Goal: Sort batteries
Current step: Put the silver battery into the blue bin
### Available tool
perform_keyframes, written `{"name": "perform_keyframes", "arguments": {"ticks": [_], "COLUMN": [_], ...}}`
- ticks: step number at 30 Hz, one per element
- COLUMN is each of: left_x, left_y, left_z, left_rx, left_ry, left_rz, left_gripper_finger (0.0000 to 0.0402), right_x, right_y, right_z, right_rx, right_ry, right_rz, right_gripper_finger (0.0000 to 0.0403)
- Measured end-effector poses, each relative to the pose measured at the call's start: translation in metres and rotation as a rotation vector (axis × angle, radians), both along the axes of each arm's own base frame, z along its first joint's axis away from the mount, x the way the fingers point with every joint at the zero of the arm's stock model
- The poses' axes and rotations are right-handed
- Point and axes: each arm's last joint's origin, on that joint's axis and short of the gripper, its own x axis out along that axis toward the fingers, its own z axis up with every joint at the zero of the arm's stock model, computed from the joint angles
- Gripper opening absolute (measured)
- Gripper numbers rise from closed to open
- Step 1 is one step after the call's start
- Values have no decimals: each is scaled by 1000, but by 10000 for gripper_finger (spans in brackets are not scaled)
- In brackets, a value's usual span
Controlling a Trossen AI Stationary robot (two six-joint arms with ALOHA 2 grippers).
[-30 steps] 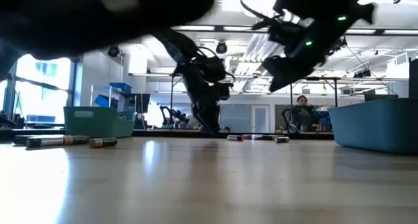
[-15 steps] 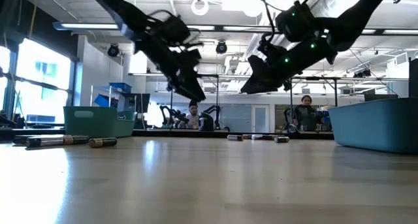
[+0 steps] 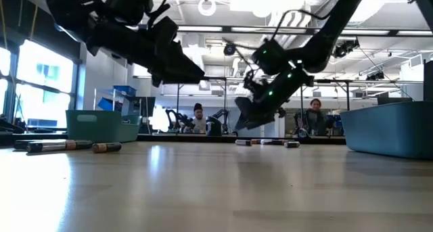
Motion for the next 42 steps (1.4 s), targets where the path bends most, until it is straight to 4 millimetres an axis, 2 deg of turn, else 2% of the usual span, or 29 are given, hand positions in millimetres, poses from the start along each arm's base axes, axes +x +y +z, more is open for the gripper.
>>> {"name": "perform_keyframes", "arguments": {"ticks": [4,8,13,17,21,24,26,29,32,37,39,42], "left_x": [-1,-1,-1,0,1,2,2,0,-2,-4,-5,-5], "left_y": [0,1,1,-2,-10,-17,-21,-25,-28,-30,-29,-29], "left_z": [-1,-1,-1,-1,0,-1,-1,-3,-7,-12,-13,-13], "left_rx": [-5,-14,-32,-55,-58,-52,-46,-36,-30,-19,-8,-1], "left_ry": [0,-4,-10,-16,-16,-14,-14,-5,20,71,78,82], "left_rz": [14,42,61,60,31,18,19,30,36,55,71,78], "left_gripper_finger": [158,158,158,158,158,158,158,158,158,158,158,158], "right_x": [3,-1,-12,-14,-14,-11,-9,-6,-3,-6,-16,-42], "right_y": [-13,-23,-32,-35,-35,-30,-25,-12,10,75,102,145], "right_z": [-5,-12,-16,-16,-16,-17,-16,-14,-8,25,45,76], "right_rx": [7,86,147,126,112,115,114,100,69,-13,-50,-61], "right_ry": [83,136,157,177,194,200,216,262,342,480,515,528], "right_rz": [8,29,61,86,135,218,263,243,244,289,272,246], "right_gripper_finger": [243,240,212,163,92,35,18,24,22,16,16,16]}}
